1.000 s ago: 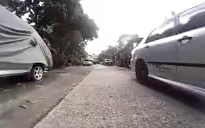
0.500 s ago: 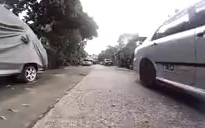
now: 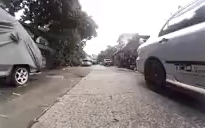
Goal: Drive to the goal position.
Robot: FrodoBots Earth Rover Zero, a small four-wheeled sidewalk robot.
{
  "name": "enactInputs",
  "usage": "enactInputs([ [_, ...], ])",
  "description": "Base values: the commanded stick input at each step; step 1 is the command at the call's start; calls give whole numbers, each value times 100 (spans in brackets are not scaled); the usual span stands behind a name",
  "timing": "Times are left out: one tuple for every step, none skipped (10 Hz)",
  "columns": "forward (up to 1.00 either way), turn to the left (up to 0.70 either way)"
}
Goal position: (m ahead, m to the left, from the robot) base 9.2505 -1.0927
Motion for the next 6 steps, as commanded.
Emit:
enactInputs([
  [70,0],
  [70,0],
  [70,0],
  [70,0],
  [70,0],
  [70,6],
])
